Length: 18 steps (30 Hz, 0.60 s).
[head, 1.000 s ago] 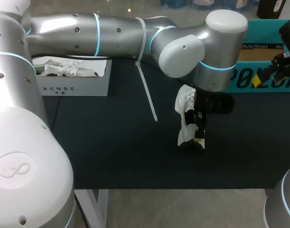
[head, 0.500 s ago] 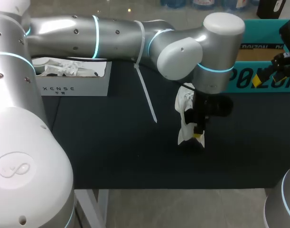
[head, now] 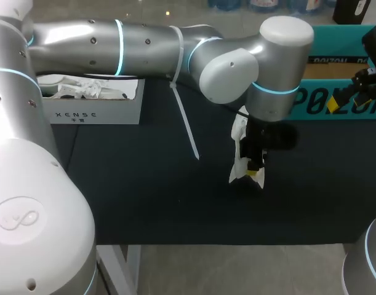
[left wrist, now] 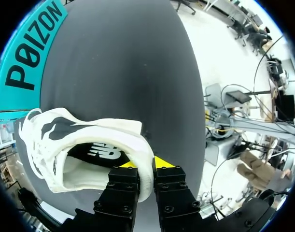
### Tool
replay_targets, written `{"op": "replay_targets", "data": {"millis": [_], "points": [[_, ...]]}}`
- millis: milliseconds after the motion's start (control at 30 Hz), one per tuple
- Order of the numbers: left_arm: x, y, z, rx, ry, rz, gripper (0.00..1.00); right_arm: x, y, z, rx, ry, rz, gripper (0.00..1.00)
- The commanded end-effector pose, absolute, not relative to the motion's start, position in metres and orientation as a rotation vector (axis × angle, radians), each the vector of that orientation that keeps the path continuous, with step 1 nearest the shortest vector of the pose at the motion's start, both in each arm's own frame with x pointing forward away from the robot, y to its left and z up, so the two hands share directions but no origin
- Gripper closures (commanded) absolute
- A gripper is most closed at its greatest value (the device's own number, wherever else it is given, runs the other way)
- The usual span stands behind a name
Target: Take the shoe out of the shoebox, open the shoe tongue, remove and reinsert the insole, then place the shoe into the shoebox
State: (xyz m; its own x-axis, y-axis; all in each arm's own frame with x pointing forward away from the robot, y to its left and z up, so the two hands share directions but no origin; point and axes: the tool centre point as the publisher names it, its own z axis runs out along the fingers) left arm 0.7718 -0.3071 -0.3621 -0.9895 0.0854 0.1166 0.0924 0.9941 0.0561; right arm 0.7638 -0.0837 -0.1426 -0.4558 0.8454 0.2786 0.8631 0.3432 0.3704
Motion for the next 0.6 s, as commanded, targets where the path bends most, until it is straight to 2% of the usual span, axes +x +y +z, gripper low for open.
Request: {"op": "replay_targets", "data": {"millis": [33,367,600], "points": [[0.771,-0.278,-0.336,-0.129,-3.06,-0.08,1.0,0.765,-0.083,-0.143,-1.619,-2.544,-0.734,0.0],[0.778,-0.195,-0.287,-0.05,-3.057,-0.218,1.0,0.765,-0.083,-0.143,-1.619,-2.544,-0.734,0.0],[0.799,-0.103,-0.258,0.101,-3.078,-0.294,1.0,0.765,-0.083,-0.143,-1.619,-2.544,-0.734,0.0]]}}
